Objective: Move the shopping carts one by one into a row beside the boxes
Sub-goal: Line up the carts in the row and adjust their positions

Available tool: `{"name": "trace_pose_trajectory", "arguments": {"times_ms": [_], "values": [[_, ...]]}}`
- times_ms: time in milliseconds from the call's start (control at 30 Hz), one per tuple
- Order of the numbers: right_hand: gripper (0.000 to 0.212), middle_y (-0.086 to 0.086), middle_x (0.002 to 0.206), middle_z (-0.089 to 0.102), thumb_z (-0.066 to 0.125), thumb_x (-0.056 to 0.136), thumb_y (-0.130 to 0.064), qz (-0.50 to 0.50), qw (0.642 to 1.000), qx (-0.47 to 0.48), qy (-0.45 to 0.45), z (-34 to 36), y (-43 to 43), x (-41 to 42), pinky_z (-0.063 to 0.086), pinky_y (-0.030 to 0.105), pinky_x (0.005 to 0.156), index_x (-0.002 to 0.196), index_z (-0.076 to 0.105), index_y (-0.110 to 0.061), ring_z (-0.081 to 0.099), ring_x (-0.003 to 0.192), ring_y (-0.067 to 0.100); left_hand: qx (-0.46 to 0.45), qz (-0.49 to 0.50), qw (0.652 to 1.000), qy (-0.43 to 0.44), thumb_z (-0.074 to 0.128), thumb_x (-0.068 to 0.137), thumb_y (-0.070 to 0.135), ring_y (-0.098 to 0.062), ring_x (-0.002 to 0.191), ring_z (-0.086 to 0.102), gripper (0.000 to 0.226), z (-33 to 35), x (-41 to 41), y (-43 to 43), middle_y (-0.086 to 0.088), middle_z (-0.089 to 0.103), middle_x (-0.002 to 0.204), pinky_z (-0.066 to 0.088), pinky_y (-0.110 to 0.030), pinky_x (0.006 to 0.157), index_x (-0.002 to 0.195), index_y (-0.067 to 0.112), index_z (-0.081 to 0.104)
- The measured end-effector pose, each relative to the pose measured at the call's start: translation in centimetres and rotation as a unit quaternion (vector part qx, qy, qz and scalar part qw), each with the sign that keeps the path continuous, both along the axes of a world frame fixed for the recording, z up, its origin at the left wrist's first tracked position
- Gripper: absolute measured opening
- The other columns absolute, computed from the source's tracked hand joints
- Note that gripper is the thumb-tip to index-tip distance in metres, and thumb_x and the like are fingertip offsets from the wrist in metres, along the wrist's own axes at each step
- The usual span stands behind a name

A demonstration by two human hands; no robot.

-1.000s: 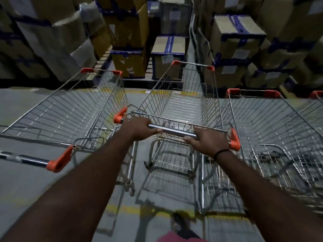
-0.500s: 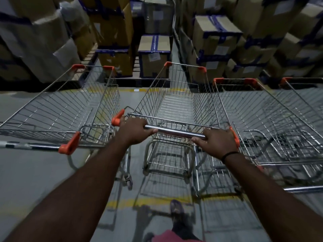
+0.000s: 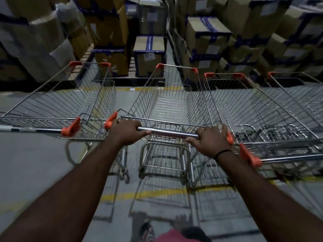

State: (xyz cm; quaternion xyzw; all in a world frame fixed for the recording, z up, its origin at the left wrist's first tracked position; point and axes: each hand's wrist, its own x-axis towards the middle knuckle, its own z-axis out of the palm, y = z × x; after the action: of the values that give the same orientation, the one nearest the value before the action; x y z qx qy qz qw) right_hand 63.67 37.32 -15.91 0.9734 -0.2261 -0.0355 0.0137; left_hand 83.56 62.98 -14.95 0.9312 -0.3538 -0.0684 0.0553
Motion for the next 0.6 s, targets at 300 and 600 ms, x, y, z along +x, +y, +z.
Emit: {"name": "trace_pose_trajectory", "arguments": {"times_ms": [300, 600], "values": [[0.072, 0.001, 0.11, 0.068, 0.024, 0.08, -0.086, 0.056, 0.998, 0.037, -0.009, 0.0, 1.4, -2.2, 0.027, 0.059, 0.109, 0.101, 0.063, -0.029, 0.059, 0.112, 0.025, 0.0, 0.061, 0.998, 0.022, 0.032, 0.075, 0.091, -0.023, 0.099, 0.061, 0.073, -0.3, -4.4, 3.5, 0.004, 0.066, 0.095, 0.037, -0.052, 0.1, 0.089, 0.026, 0.062], [0.062, 0.002, 0.101, 0.07, 0.03, 0.084, -0.083, 0.091, 0.994, 0.06, -0.012, 0.1, 1.0, -5.8, 0.025, 0.058, 0.113, 0.096, 0.058, -0.03, 0.062, 0.108, 0.026, -0.027, 0.081, 0.996, 0.016, 0.04, 0.081, 0.083, -0.025, 0.103, 0.061, 0.063, -0.4, -10.0, 5.0, 0.004, 0.065, 0.099, 0.035, -0.053, 0.102, 0.099, 0.027, 0.064]]}}
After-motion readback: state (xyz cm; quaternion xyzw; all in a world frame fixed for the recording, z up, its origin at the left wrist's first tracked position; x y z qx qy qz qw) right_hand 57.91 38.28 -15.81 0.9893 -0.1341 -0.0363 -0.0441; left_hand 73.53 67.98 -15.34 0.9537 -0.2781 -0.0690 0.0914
